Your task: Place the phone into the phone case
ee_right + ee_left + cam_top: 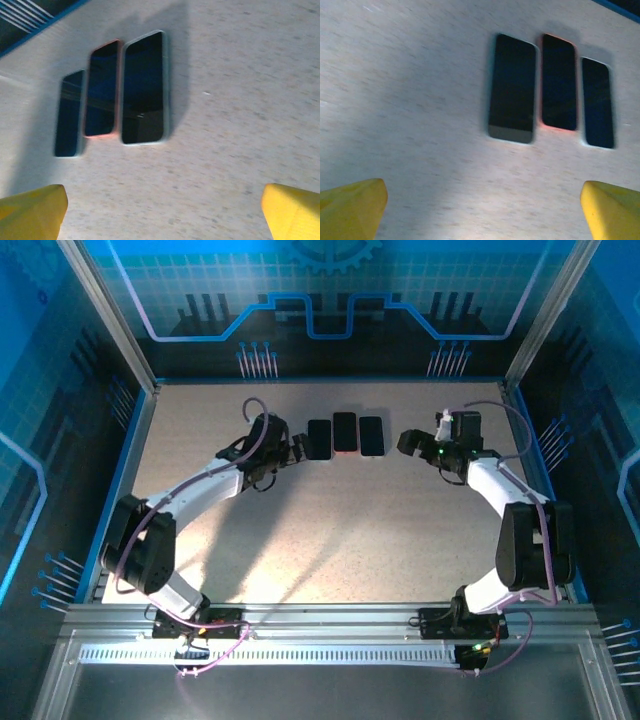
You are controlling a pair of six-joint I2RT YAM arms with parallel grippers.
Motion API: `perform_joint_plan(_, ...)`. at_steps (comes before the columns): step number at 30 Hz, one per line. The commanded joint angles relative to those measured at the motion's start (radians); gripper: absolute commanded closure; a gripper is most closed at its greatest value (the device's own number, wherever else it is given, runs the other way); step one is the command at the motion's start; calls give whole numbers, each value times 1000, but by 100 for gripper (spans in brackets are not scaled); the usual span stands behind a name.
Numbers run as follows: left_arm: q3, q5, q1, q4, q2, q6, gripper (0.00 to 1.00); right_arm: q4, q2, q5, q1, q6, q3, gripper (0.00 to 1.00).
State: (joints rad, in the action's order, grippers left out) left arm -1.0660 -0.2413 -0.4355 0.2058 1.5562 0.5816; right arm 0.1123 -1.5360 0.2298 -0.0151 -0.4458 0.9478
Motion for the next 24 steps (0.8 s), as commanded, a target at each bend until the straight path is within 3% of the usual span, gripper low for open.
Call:
perform_joint_plan(1,66,-160,11,-20,-97,-201,1,-82,68,-148,2,110,-62,0)
perform_joint_plan(8,314,-248,110,-258,-272,-423,1,-285,143,-321,2,274,-250,0)
perform_joint_plan(12,432,-253,196,-380,-323,-440,1,-448,140,-354,0,322,-326,0)
perform_joint_plan(17,481,-239,259,-487,-270,-542,1,-568,77,-388,-24,386,-345,0)
perform_joint_plan(24,593,-103,323,-834,-130,-615,1,-813,49,-359,-30,409,-470,0)
